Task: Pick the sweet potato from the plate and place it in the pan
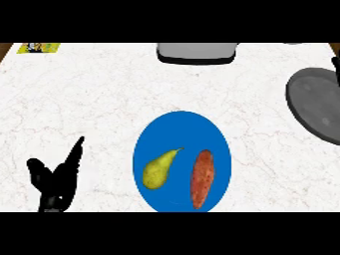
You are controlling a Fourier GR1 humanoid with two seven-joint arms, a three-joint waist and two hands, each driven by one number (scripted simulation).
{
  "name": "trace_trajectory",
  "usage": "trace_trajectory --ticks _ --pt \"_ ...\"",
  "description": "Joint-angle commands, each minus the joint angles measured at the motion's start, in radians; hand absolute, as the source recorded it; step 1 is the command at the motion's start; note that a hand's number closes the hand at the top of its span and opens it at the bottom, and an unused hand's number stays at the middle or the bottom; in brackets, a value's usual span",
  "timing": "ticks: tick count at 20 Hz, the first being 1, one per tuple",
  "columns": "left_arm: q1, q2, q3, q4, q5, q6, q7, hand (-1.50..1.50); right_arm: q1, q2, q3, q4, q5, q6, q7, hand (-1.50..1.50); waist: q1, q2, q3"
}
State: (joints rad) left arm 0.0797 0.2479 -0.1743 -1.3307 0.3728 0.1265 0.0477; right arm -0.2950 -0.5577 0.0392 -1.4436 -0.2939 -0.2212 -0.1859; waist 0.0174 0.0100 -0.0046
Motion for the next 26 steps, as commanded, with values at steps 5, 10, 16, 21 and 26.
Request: trace_trajectory --ticks 5,10,16,21,26 --pt "-0.064 0.004 -0.144 -0.323 -0.022 -0.094 0.244 0.0 -0.128 0.007 0.327 -0.048 0.232 0.076 0.127 1.5 0.112 -0.018 -0.005" --pt "-0.058 -0.014 -0.146 -0.35 -0.033 -0.083 0.212 0.0 -0.179 -0.037 0.465 -0.062 0.573 -0.054 0.157 -1.5 0.055 -0.02 -0.003" --pt "-0.066 -0.03 -0.12 -0.32 -0.039 -0.064 0.175 0.0 -0.194 0.062 0.637 -0.113 0.726 -0.052 0.242 -1.5 0.004 -0.021 -0.001" --pt "-0.044 -0.009 -0.141 -0.333 -0.054 -0.068 0.215 0.0 -0.305 -0.014 0.787 -0.057 0.858 0.233 0.528 -1.5 0.013 -0.037 -0.013" --pt "-0.064 -0.009 -0.12 -0.315 -0.055 -0.069 0.202 0.0 -0.387 0.043 0.922 -0.024 0.946 0.485 0.77 -1.5 0.02 -0.036 -0.014"
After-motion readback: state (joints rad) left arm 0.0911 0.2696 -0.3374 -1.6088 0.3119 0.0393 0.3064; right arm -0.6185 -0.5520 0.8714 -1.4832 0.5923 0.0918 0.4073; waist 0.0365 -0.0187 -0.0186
